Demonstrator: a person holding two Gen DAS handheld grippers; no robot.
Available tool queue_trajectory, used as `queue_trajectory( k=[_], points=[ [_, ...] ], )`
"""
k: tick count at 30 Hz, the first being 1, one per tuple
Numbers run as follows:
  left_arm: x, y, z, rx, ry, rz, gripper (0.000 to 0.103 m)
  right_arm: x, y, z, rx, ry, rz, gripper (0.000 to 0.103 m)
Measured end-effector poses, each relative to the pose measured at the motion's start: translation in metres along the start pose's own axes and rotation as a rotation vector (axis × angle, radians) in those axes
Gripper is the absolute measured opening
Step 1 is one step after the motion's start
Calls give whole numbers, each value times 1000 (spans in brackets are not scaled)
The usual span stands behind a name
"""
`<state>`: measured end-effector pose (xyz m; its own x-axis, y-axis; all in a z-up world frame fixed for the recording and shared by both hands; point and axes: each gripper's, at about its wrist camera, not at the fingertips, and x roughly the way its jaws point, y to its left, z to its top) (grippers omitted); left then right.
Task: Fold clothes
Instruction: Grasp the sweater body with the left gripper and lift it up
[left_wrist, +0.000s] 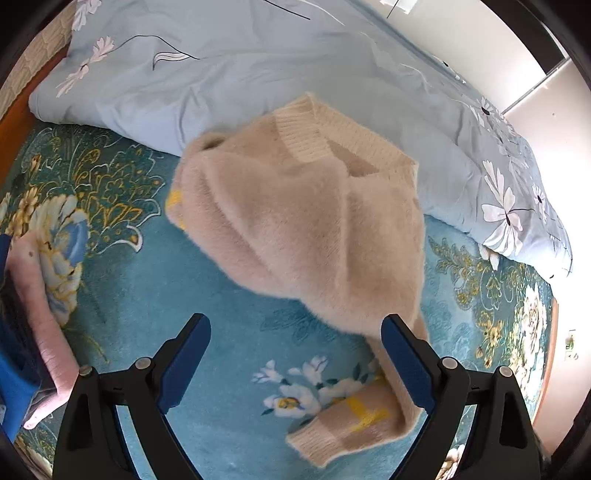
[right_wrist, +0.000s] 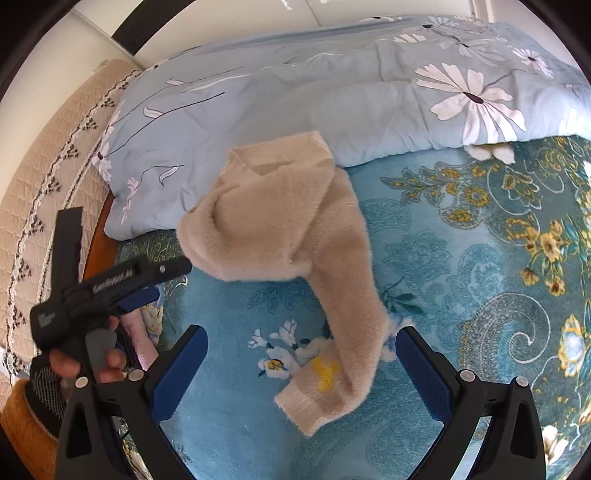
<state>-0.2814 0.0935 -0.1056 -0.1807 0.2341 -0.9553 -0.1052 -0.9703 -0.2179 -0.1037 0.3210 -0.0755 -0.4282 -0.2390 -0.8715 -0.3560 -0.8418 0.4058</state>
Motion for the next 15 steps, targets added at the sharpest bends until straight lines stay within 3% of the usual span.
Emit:
queue_trajectory(
  k=[4, 7, 9, 11, 12, 15],
  points=[
    [25, -13, 32, -59, 24, -1, 90, -12, -21, -8, 42, 22, -35, 103],
    [42, -20, 48, -86, 65, 32, 69, -22, -39, -17, 86, 31, -39, 103],
    [50, -19, 52, -118, 101, 49, 37, -27, -49, -22, 123, 42, -43, 103],
    [50, -15, 54, -163, 111, 38, 15, -33, -57, -27, 149, 42, -52, 103],
    [45, -14, 53, -172, 93, 37, 10, -35, -61, -29, 160, 43, -54, 103],
    [23, -21, 39, -122, 27, 36, 8, -42, -69, -32, 191, 43, -59, 103]
  ],
)
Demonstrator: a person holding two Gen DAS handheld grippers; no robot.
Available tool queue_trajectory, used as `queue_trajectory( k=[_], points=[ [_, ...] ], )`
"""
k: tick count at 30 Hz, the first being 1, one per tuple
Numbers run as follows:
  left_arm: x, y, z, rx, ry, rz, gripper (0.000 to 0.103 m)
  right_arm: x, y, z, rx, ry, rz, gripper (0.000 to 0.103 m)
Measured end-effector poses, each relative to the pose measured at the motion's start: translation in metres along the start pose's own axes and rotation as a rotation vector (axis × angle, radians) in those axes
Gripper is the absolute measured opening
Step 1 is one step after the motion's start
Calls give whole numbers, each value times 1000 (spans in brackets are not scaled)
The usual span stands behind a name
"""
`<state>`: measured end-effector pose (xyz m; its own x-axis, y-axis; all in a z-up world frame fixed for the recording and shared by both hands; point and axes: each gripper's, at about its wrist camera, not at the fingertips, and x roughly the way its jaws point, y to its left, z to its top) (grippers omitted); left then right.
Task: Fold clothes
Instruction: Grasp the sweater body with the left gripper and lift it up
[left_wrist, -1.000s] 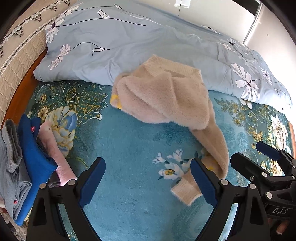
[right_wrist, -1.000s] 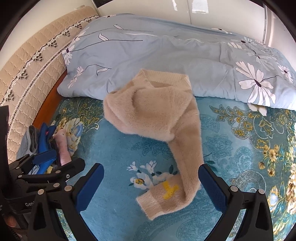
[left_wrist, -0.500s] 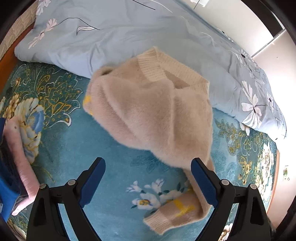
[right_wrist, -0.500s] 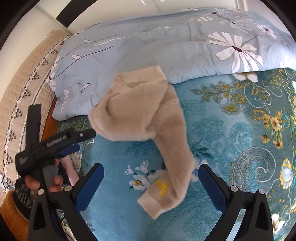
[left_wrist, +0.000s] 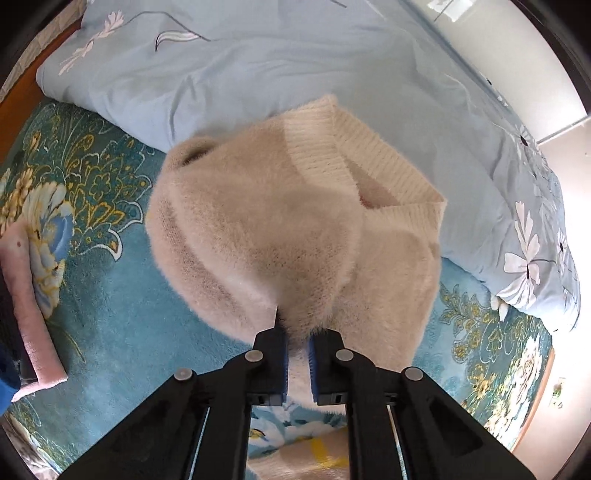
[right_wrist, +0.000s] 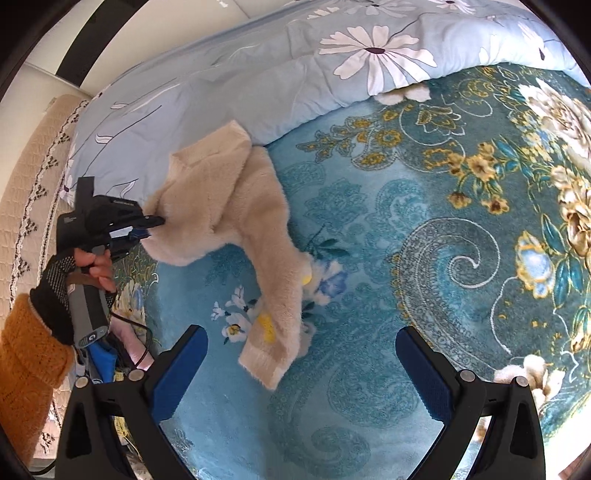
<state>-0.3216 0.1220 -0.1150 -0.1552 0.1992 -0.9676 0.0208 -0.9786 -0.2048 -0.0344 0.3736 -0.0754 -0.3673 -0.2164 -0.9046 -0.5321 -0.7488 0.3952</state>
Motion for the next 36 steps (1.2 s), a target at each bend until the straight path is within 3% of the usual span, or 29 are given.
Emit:
queue_trajectory(
  k=[3, 7, 12, 21, 27, 31, 33, 36],
  points=[
    [-30, 1, -28, 51, -52, -20, 7, -8, -4, -1, 23, -4, 7, 103],
    [-77, 17, -55, 47, -108, -58, 7, -23, -1, -4, 24, -24, 23, 103],
    [-158, 21, -58, 133, -256, -62, 7, -49, 4, -14, 21, -64, 49, 103],
    [-314, 14, -56, 342, -500, -165, 6, -101, -20, -43, 66, -151, 81, 103],
    [-329, -32, -89, 475, -479, -223, 6, -126, -54, -67, 138, -187, 79, 103],
    [-331, -59, -94, 416, -460, -326, 6, -144, -75, -78, 186, -217, 63, 103],
    [-337, -59, -92, 341, -474, -420, 6, -154, -83, -81, 201, -237, 55, 103],
    [-333, -30, -98, 142, -496, -561, 6, -163, -91, -86, 211, -252, 39, 103]
  ],
)
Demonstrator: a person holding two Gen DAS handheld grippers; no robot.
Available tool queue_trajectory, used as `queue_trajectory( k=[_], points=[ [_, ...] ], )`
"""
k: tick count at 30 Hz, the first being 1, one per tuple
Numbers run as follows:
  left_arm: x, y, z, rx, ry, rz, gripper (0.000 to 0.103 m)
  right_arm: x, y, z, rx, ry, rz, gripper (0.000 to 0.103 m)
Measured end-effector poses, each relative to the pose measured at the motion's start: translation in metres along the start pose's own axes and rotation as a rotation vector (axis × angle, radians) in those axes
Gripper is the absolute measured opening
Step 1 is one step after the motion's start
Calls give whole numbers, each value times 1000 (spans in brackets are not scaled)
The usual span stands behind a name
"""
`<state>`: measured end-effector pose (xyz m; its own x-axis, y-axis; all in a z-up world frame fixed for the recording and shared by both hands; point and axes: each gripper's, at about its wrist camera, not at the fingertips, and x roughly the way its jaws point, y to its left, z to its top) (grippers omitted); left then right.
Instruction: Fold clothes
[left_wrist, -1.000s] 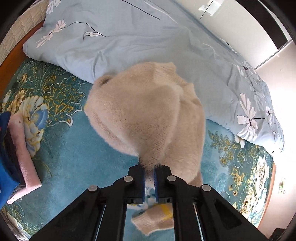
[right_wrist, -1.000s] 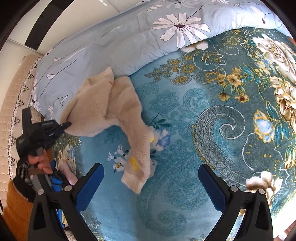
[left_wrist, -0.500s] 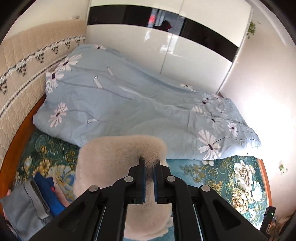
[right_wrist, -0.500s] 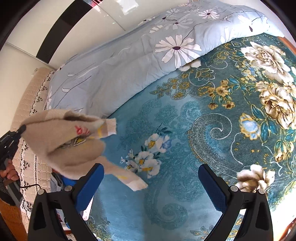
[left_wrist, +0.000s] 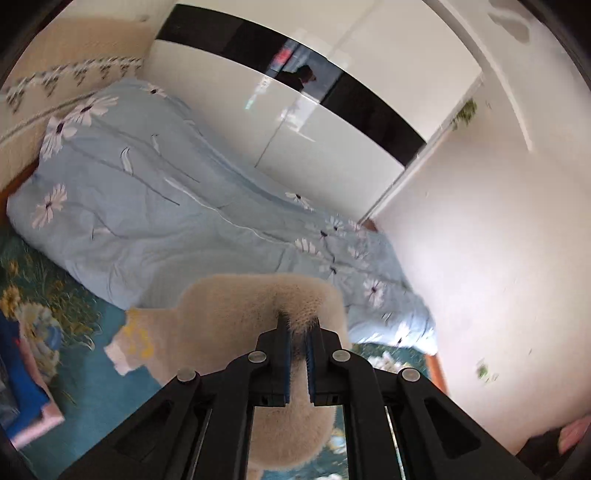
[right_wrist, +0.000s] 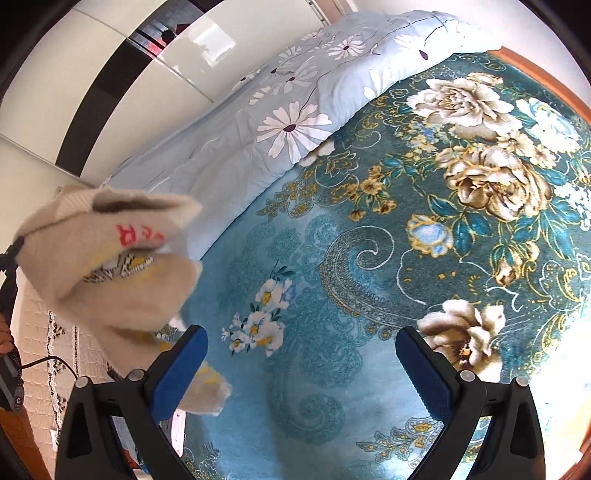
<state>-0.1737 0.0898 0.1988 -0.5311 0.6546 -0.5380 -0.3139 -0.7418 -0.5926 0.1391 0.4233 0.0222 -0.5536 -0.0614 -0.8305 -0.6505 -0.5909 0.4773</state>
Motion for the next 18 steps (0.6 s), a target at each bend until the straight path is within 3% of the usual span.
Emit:
queue_trajectory(
  k=[3, 5, 10, 13, 15, 18],
  points=[
    [-4, 45, -39, -152, 4, 37, 6, -3, -6, -2, 1, 3, -13, 103],
    [8, 81, -82, -214, 100, 111, 6, -1, -10, -5, -4, 15, -26, 103],
    [55, 170, -218, -265, 470, 391, 6, 17, -14, -18, -11, 84, -53, 103],
    [64, 197, -282, -232, 638, 536, 6, 30, -10, -26, -27, 131, -69, 103],
    [58, 208, -307, -243, 695, 567, 7, 40, -7, -32, -47, 165, -75, 103],
    [48, 220, -320, -267, 719, 585, 7, 58, -4, -42, -66, 214, -84, 103]
  ],
)
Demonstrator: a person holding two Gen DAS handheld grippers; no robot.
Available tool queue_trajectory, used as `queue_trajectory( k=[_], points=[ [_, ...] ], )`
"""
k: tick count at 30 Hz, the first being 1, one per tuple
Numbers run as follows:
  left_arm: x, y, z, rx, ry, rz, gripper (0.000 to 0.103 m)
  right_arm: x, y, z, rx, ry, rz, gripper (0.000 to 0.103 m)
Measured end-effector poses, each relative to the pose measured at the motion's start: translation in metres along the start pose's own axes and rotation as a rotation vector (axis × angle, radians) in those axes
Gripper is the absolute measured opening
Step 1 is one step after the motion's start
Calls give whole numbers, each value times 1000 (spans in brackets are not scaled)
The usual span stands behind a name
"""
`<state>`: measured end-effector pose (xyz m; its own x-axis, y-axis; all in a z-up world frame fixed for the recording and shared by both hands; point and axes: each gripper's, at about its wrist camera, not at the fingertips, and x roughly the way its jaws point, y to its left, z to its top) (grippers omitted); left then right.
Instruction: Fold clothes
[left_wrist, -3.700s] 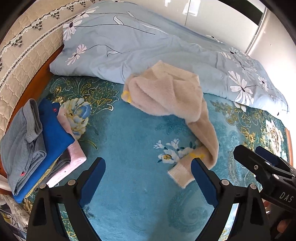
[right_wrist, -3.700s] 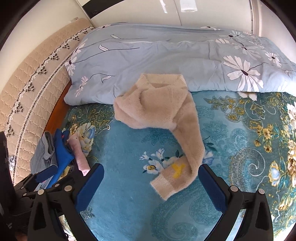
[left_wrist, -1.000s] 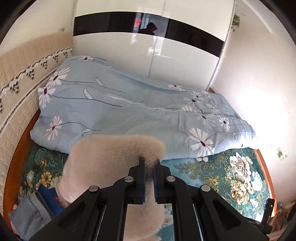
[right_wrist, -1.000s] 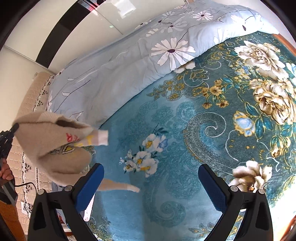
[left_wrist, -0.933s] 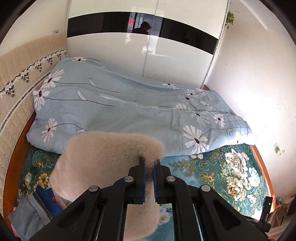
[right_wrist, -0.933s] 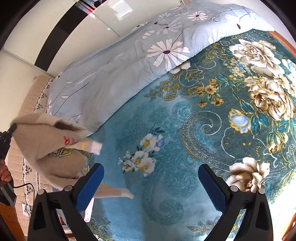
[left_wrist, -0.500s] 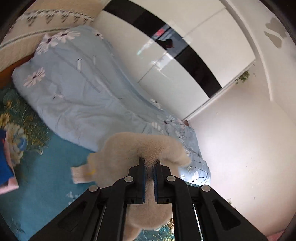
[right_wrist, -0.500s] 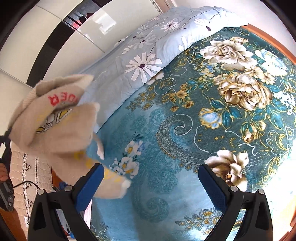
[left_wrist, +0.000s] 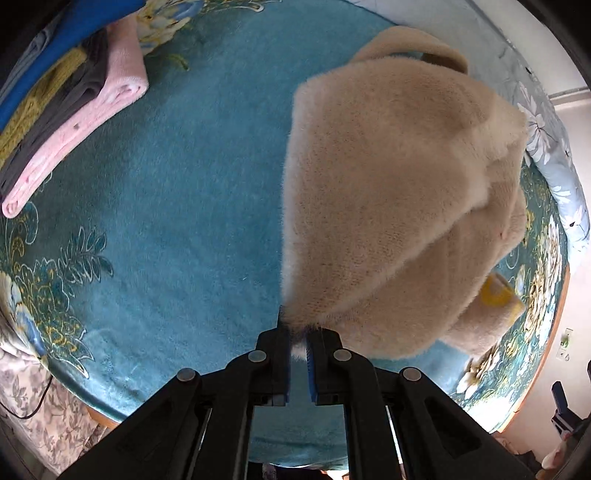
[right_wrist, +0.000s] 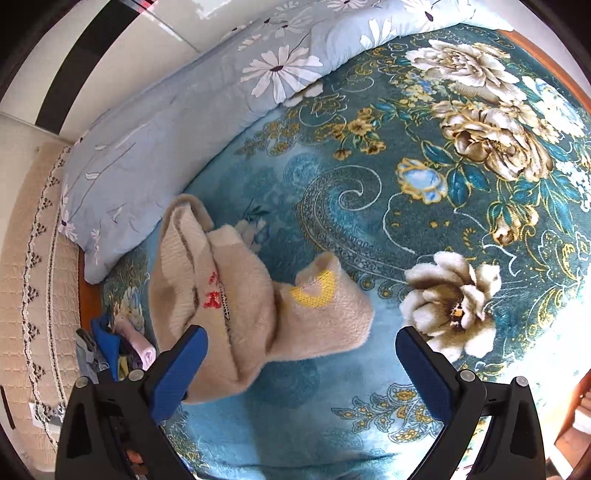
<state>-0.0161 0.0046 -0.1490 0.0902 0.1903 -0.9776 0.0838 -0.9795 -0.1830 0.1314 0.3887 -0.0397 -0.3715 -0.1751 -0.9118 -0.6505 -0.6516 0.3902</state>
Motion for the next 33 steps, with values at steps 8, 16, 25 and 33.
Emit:
queue_trajectory(
  k=[8, 16, 25, 33],
  points=[
    [-28, 2, 14, 64, 24, -66, 11, 55, -17, -8, 153, 48, 50, 100],
    [-79, 7, 34, 110, -64, -112, 20, 93, -41, 6, 354, 61, 64, 87],
    [-79, -7, 88, 152, -130, -66, 20, 143, -47, 39, 468, 150, -61, 64],
    [-54, -62, 153, 367, -189, 75, 20, 161, -58, 24, 458, 212, -174, 24]
  ],
)
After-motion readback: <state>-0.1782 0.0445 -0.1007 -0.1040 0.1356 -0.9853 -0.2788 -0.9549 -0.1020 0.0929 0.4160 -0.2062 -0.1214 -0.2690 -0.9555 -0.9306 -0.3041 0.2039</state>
